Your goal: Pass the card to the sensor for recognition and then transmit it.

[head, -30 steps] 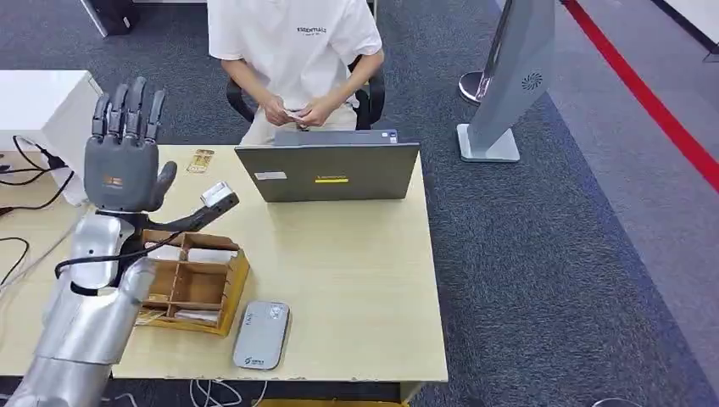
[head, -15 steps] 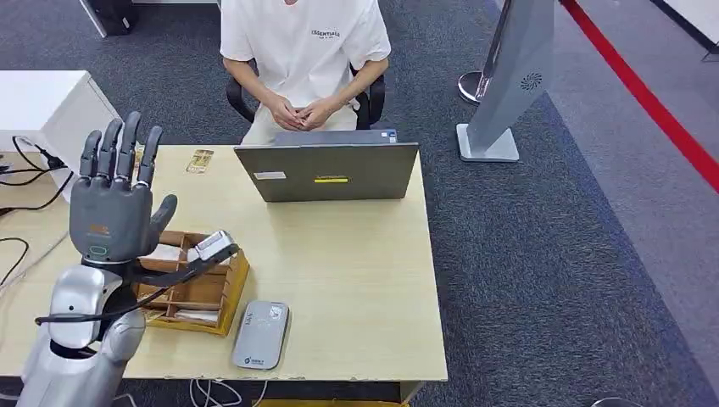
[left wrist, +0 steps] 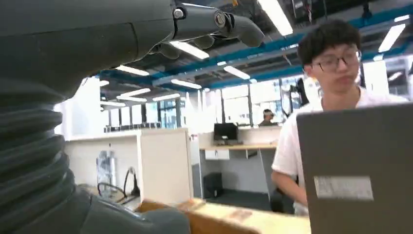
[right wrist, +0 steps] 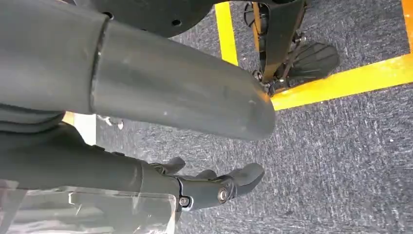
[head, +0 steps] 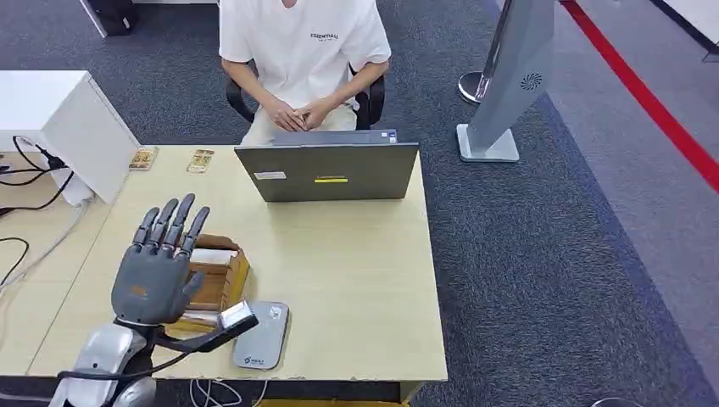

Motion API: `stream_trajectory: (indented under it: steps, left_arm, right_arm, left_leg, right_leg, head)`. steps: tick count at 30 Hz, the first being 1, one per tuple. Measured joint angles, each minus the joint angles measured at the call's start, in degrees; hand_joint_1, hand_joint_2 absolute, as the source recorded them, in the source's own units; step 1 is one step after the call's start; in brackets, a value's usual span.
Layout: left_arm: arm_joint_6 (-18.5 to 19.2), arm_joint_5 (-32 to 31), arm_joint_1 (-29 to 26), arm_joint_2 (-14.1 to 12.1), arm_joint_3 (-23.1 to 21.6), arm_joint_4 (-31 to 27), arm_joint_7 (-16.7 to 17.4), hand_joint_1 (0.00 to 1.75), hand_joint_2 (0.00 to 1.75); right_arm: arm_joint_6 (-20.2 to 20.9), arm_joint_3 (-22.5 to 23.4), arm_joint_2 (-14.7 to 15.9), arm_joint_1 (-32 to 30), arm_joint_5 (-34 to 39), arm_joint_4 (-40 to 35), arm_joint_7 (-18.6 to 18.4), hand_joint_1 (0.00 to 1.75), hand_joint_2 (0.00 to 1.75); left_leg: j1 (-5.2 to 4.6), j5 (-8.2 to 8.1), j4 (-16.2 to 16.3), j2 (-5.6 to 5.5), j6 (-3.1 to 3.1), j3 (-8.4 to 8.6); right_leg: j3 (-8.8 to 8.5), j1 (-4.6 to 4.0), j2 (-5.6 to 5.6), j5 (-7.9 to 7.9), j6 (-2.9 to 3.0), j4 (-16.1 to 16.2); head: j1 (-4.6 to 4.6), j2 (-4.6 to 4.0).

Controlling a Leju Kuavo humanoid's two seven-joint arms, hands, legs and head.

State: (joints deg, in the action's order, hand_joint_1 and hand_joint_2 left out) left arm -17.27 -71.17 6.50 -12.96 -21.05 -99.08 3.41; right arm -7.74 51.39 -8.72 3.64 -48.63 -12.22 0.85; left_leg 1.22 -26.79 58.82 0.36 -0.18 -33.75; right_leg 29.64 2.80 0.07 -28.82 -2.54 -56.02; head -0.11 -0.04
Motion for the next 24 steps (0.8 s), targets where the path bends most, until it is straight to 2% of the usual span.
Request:
stream_trajectory:
  steps: [11,24]
  left_arm:
    - [0.4,1.2,-8.6,-0.6,-0.2,-3.5,0.1,0.0,1.75]
    - [-0.3,1.6,-15.0,0.2,1.1,-4.8,1.5,0.0,1.75]
  right_arm:
    - [-0.3,1.6,0.0,-0.1,0.1,-0.1,-0.1,0.0,0.0]
    - [-0.5,2.9,0.1,-0.1,-0.6,-0.2,-0.2,0.0,0.0]
  left_leg:
    - [0.0,-0.04,0.0,0.0,-0.05,0.01]
    - [0.0,-0.04,0.0,-0.01,-0.05,0.0]
  right_leg:
    - [0.02,0.0,0.0,-0.03,0.02,0.0]
    - [0.0,0.0,-0.02,-0.03,0.02,0.0]
  head:
    - [0.0,0.0]
    - [0.0,0.0]
